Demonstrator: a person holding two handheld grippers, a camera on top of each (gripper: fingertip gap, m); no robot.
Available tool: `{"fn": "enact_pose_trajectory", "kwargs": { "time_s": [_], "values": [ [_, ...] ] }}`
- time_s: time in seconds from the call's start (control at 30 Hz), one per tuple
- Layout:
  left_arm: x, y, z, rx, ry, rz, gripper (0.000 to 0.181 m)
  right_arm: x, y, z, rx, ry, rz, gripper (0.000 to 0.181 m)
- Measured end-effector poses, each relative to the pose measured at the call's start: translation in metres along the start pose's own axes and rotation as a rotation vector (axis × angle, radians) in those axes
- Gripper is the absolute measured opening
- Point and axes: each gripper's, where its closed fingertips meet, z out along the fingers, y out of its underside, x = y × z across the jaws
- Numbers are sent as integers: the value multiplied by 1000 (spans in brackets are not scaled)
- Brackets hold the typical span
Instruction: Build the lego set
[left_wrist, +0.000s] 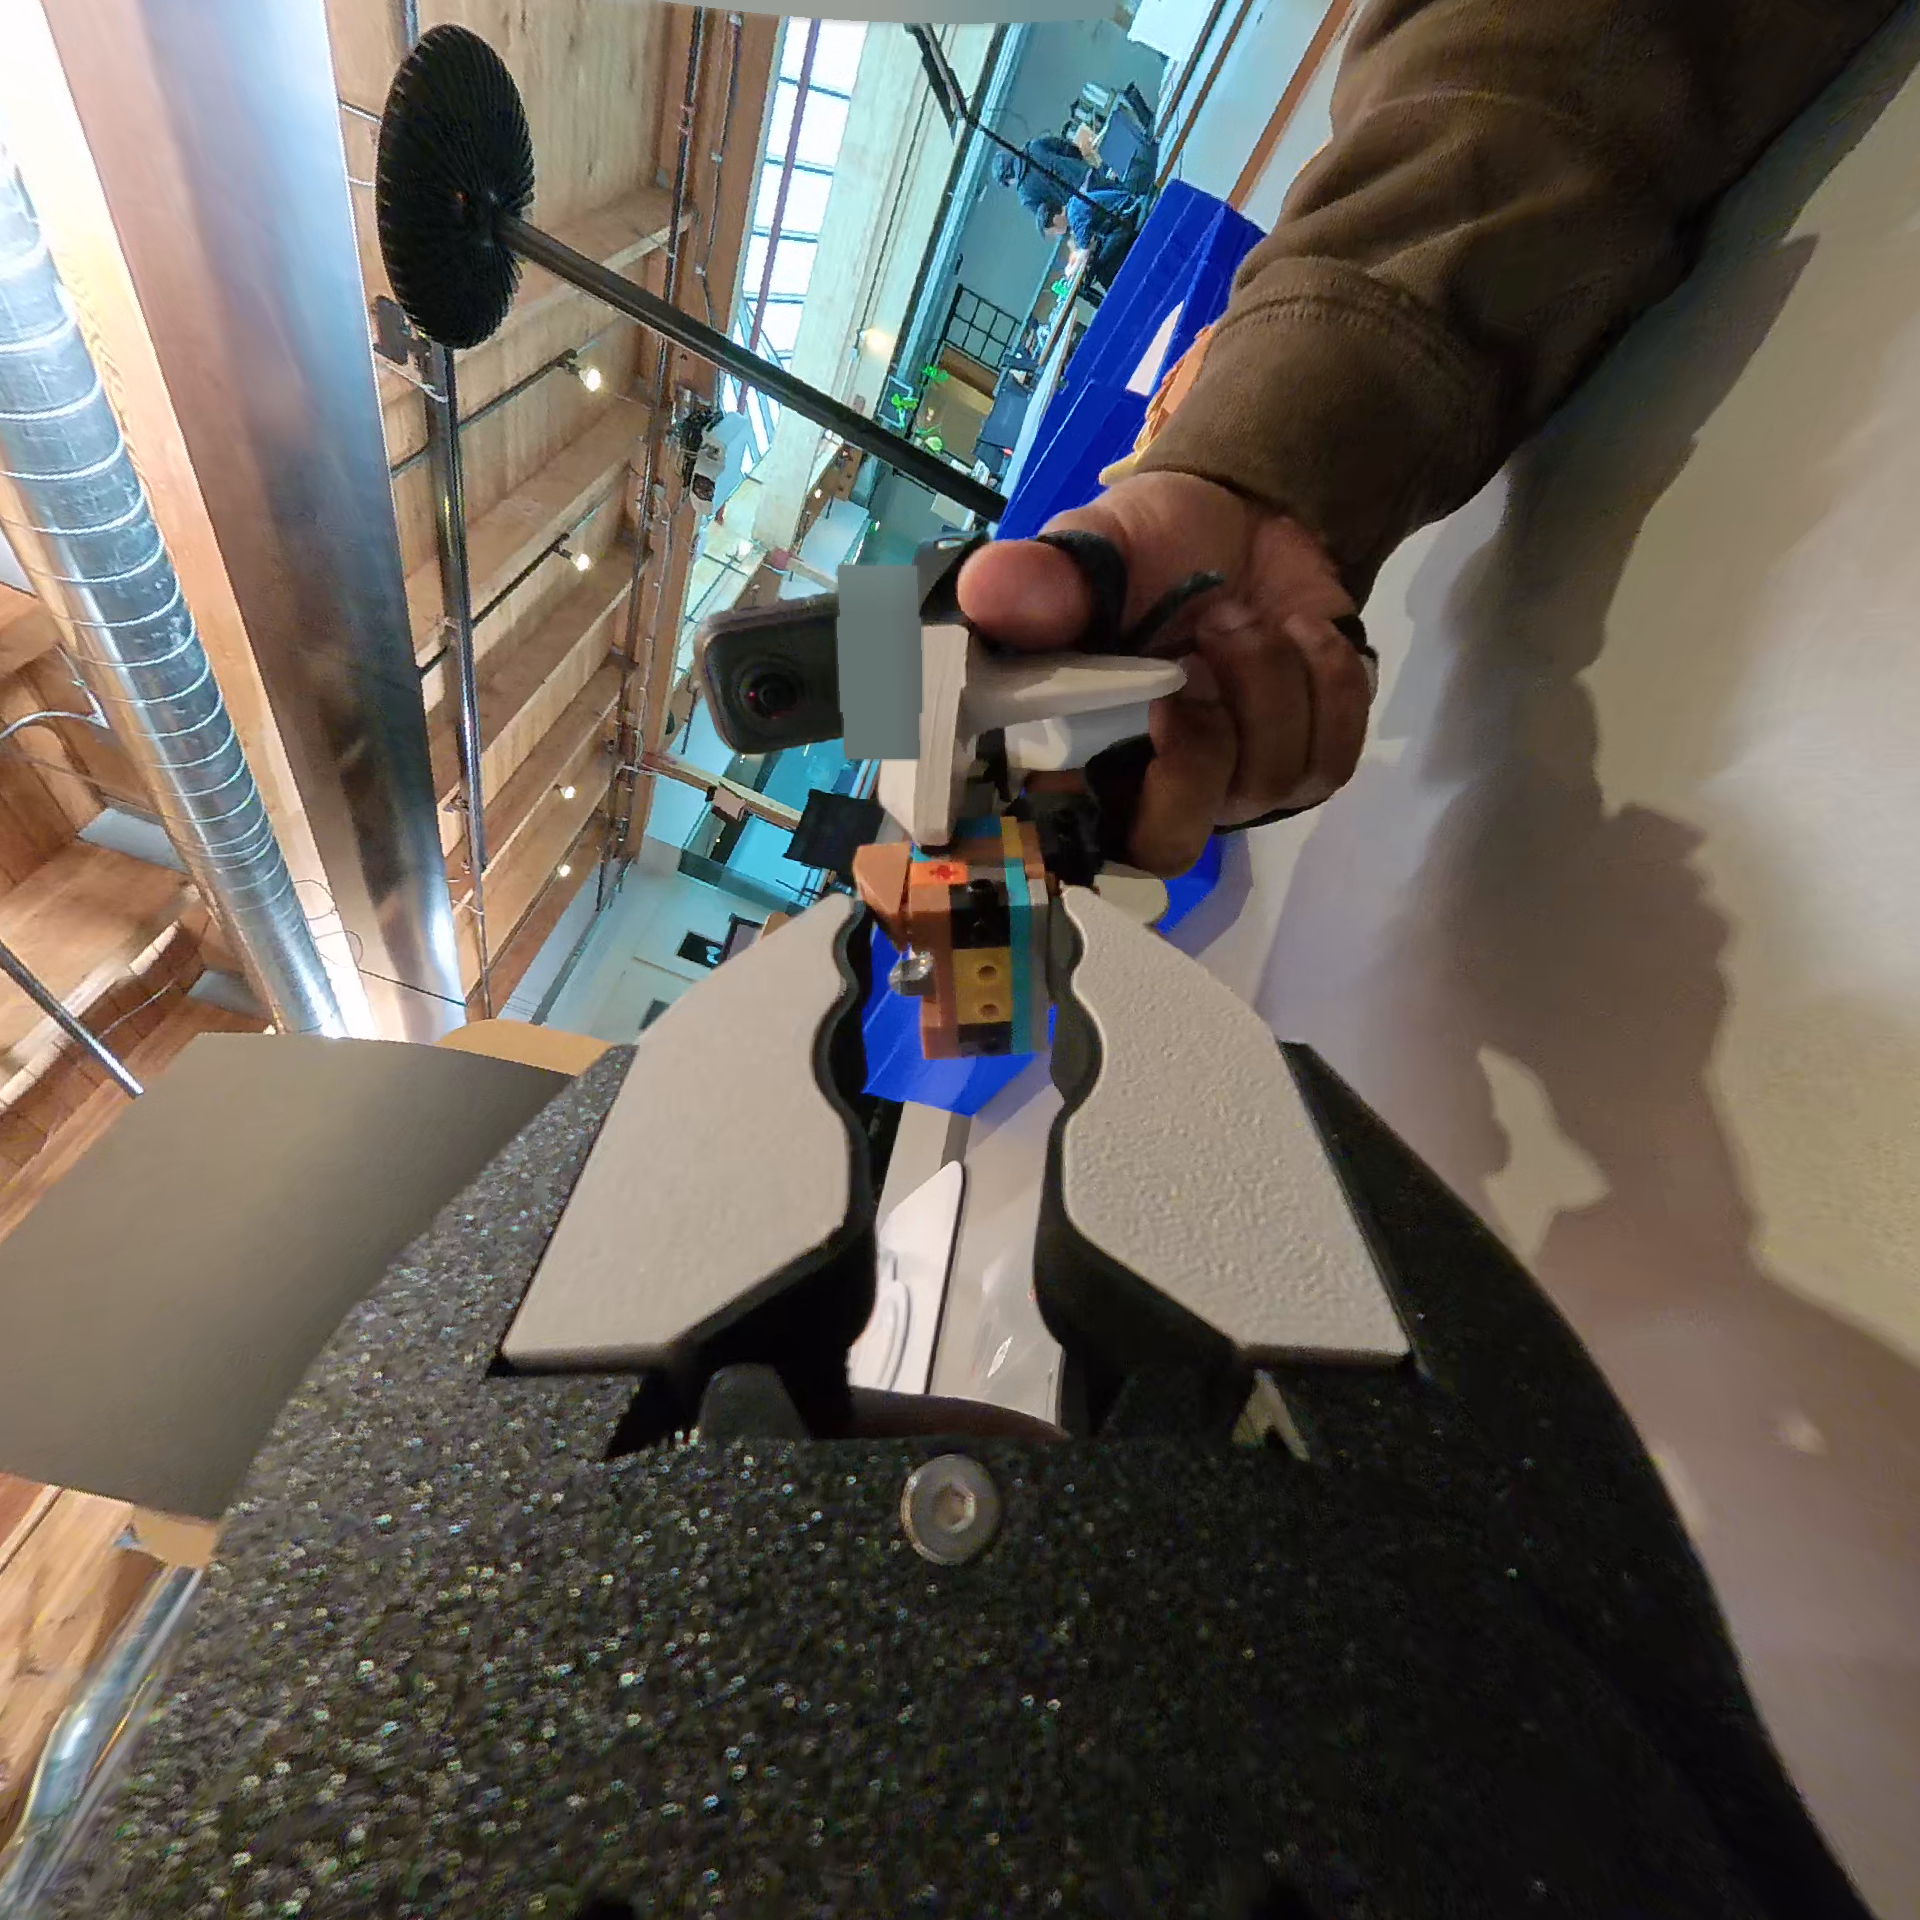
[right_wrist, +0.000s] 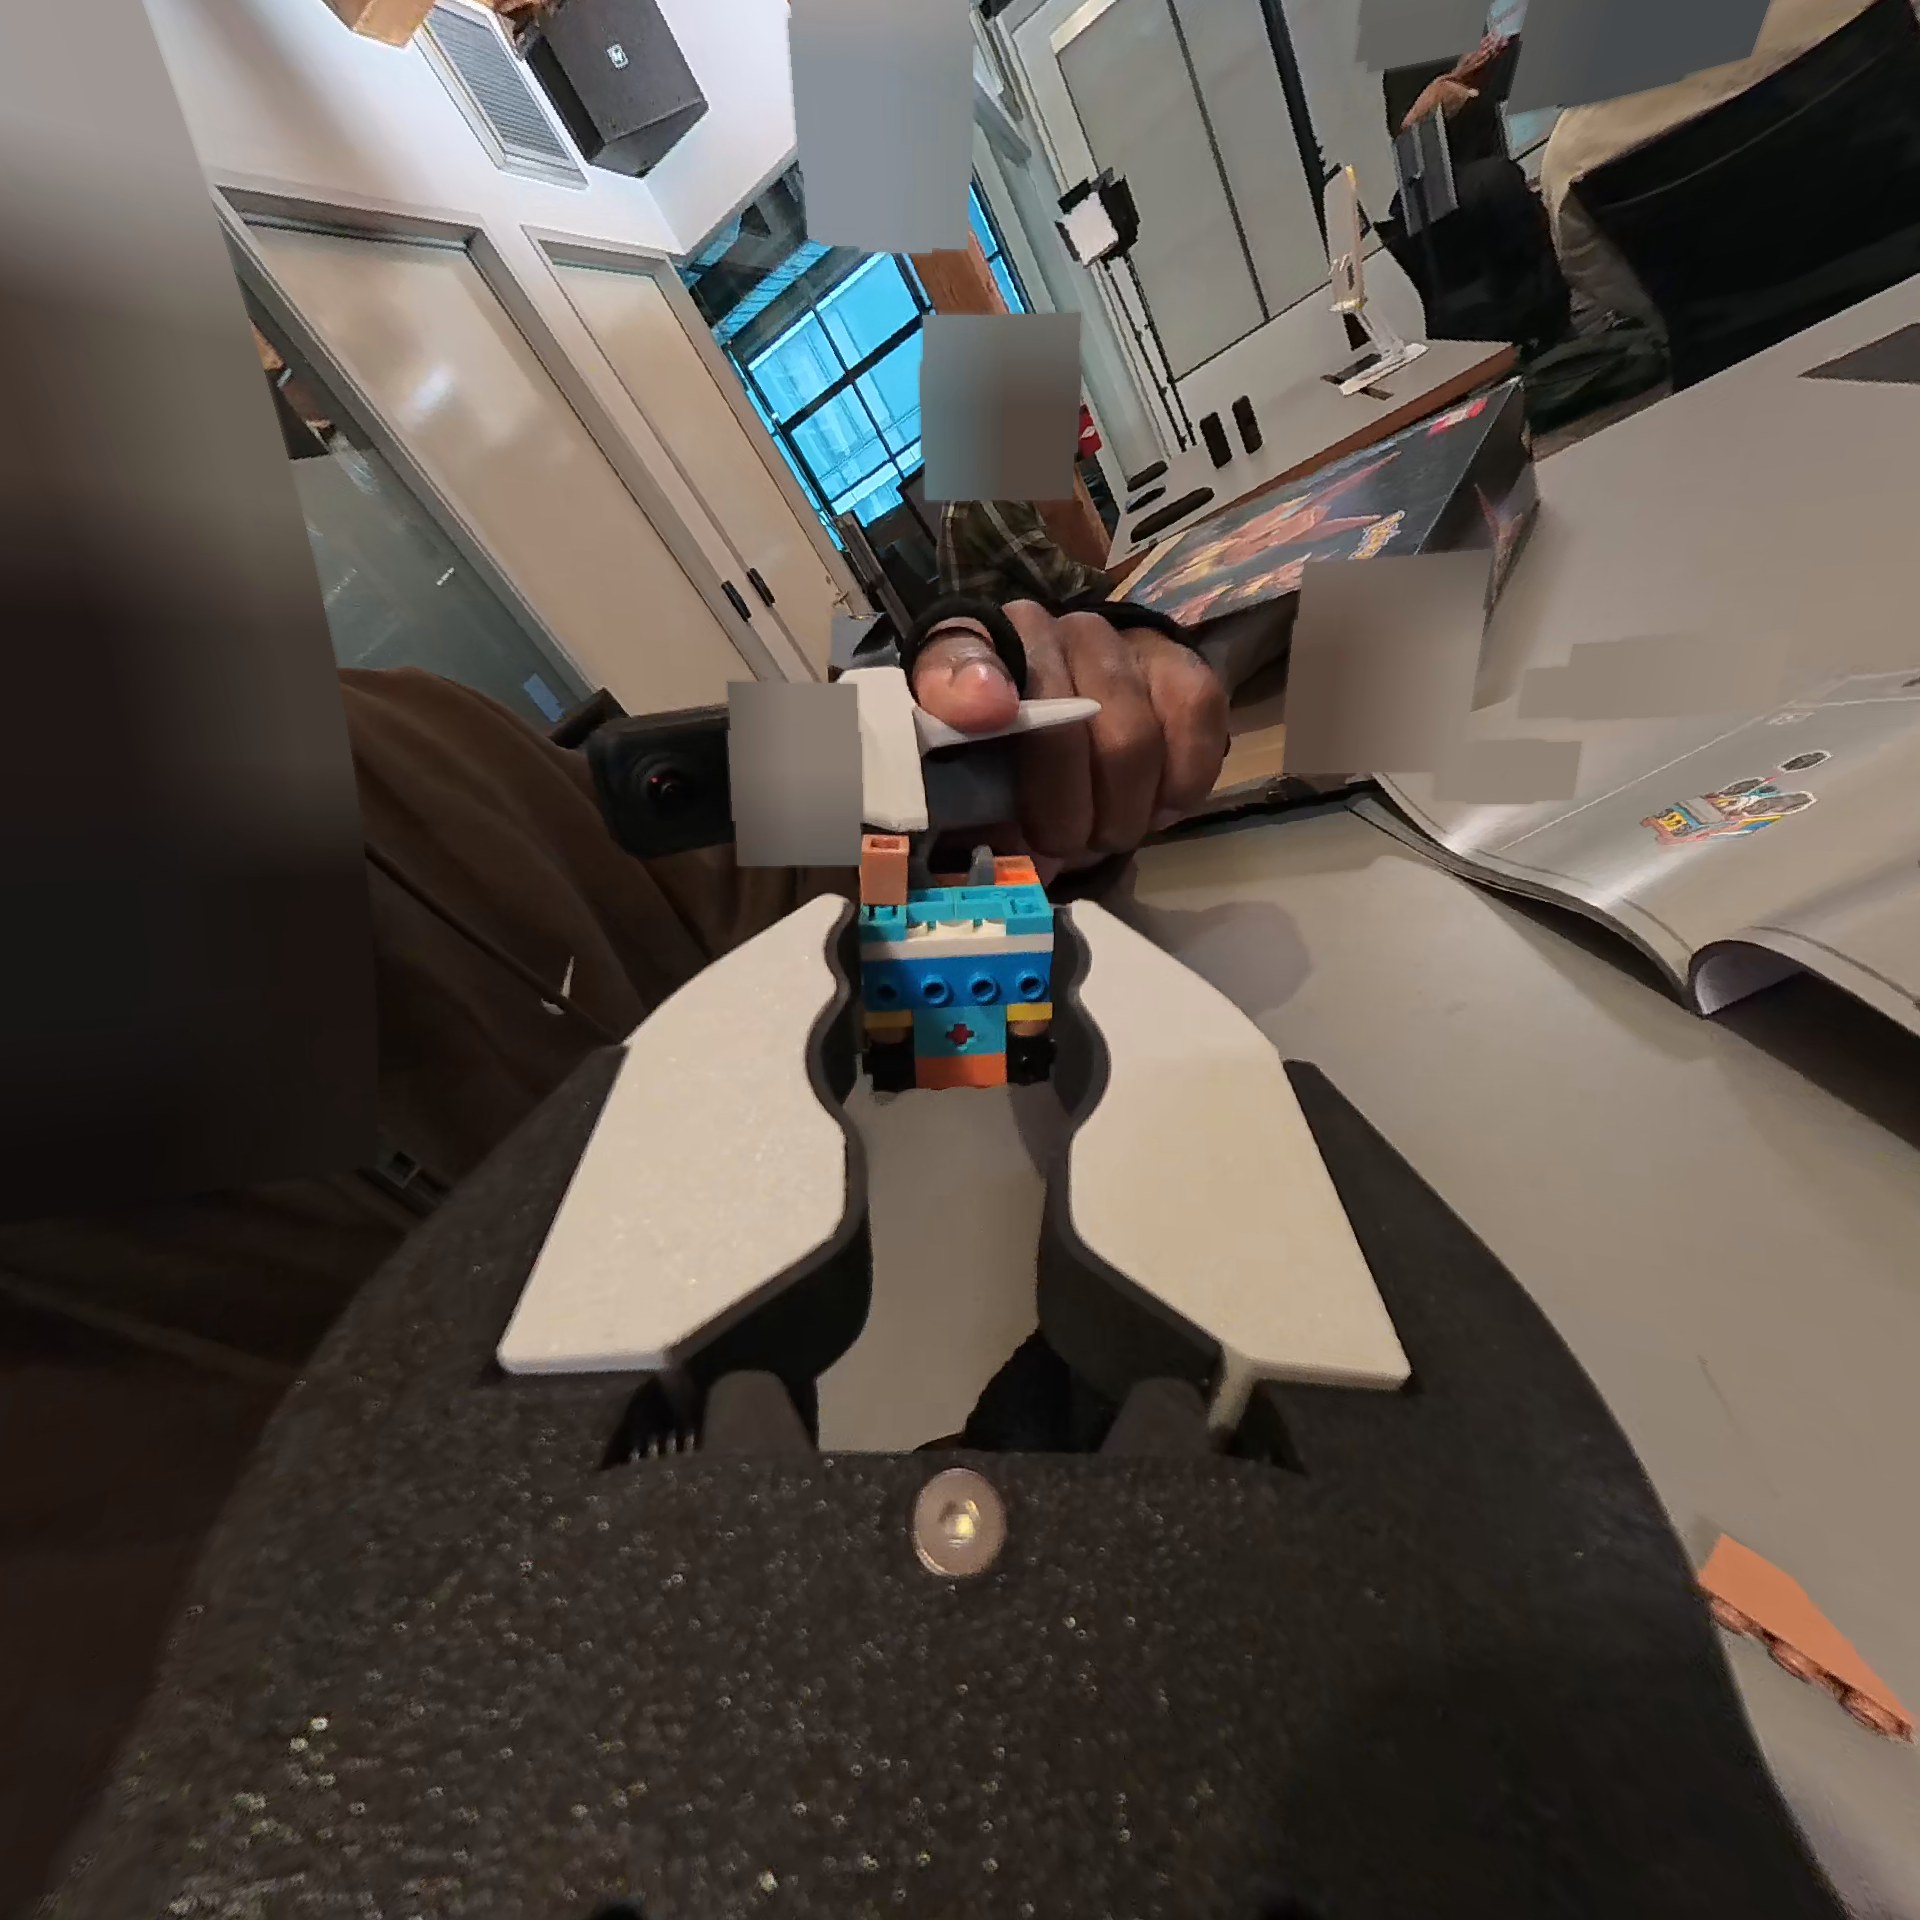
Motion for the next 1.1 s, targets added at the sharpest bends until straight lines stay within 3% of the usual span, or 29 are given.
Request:
{"fn": "enact_pose_trajectory", "kwargs": {
  "time_s": [1.1],
  "values": [
    [-7, 2, -1, -19, -78, -19, 31, 3, -9, 4, 115, 42, 33, 34]
  ]
}}
